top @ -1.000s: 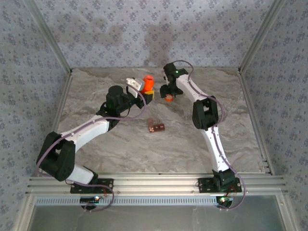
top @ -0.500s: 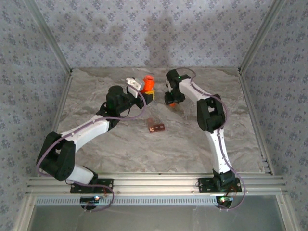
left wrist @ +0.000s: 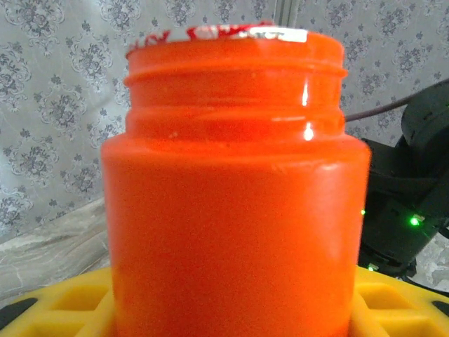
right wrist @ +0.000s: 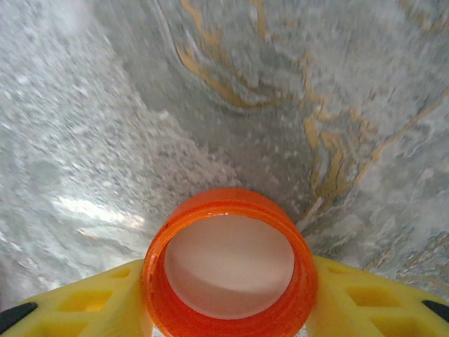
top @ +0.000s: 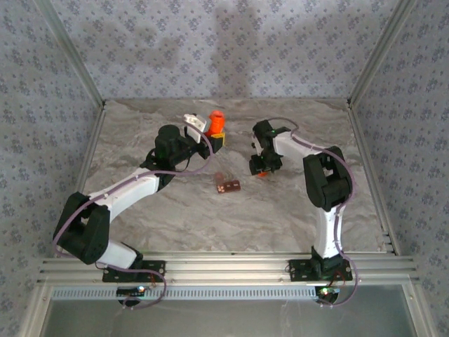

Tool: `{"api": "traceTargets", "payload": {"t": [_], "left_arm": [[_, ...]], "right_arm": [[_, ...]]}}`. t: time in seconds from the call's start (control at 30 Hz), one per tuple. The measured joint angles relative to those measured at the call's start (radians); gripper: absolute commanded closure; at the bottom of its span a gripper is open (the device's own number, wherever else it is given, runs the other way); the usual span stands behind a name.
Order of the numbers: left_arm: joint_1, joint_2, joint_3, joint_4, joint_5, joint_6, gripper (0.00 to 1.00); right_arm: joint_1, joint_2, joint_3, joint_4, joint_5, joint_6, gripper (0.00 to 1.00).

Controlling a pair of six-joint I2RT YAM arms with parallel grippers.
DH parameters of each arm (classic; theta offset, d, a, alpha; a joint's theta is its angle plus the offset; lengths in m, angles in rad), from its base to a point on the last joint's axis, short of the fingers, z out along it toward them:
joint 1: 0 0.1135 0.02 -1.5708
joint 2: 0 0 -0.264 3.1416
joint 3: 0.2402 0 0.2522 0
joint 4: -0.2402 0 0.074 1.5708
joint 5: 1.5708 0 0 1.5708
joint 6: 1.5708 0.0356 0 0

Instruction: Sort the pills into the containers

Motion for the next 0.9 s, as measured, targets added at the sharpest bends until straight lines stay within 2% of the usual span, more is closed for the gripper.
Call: {"api": "traceTargets", "payload": {"t": [0.17, 0.33, 0.47, 0.57, 0.7, 0.9], "left_arm": [[-0.002, 0.000, 0.000, -0.003, 0.000, 0.000, 1.00], [-0.002, -0.001, 0.000, -0.003, 0.000, 0.000, 1.00], [-0.002, -0.004, 0.000, -0.004, -0.001, 0.000, 1.00], [-0.002, -0.011, -0.003, -0.005, -0.001, 0.000, 1.00], [-0.002, -0.021, -0.006, -0.006, -0.001, 0.000, 1.00], [-0.002, -0.023, -0.006, -0.006, -0.001, 0.000, 1.00]], "right_arm": [[0.008, -0.006, -0.022, 0.012, 0.014, -0.006, 0.26], [0.031, -0.053, -0.042, -0.002, 0.068, 0.001, 0.26], [0.069, -0.120, -0.040, -0.018, 0.114, 0.034, 0.30], [0.102, -0.132, -0.020, -0.032, 0.137, 0.063, 0.39], [0.132, -0.098, 0.027, -0.054, 0.147, 0.088, 0.51], [0.138, -0.031, 0.054, -0.062, 0.147, 0.099, 0.56]]}}
